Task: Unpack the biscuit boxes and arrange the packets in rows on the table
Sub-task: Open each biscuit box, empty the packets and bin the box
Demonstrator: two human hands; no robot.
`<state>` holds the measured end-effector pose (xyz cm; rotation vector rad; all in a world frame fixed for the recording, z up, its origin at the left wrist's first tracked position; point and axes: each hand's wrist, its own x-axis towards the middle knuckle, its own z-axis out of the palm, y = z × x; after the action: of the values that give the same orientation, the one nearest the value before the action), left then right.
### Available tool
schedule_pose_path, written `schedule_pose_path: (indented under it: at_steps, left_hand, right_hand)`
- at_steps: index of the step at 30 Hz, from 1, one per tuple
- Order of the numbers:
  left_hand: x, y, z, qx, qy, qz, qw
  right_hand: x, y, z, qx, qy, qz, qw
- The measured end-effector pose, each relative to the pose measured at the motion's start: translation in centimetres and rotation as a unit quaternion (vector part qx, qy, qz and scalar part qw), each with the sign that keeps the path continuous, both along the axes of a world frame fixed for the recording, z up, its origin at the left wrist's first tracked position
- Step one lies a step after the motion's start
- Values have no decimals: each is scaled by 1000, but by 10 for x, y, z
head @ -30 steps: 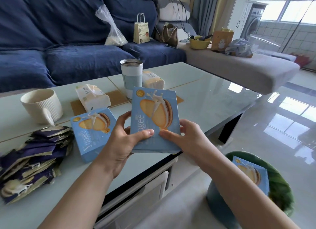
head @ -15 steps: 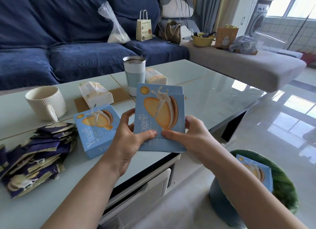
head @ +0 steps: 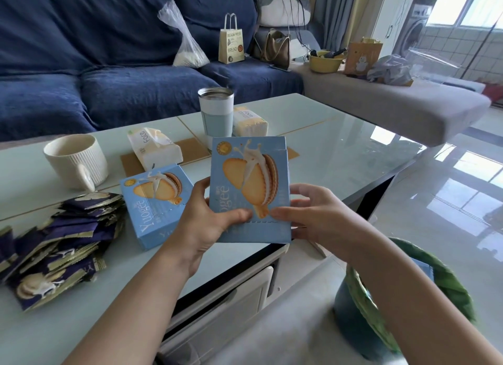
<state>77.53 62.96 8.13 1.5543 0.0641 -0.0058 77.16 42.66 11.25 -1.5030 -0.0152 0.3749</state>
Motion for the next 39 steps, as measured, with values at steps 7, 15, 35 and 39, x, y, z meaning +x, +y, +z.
schedule_pose_path:
  at_steps: [7, 15, 35, 39]
  left_hand:
    - [0, -2, -2, 15, -6, 17, 1000]
    - [3, 5, 12, -45, 8, 48, 998]
    - [-8, -17, 11, -77, -48, 76, 993]
    - [-8, -17, 12, -76, -47, 80, 993]
  right_hand:
    - [-1, 4, -1, -65, -47, -31, 996]
    - [-5, 4, 3, -145, -80, 13, 986]
    - [-7, 30, -4, -57, -109, -90, 988]
    - [-7, 30, -5, -40, -105, -84, 990]
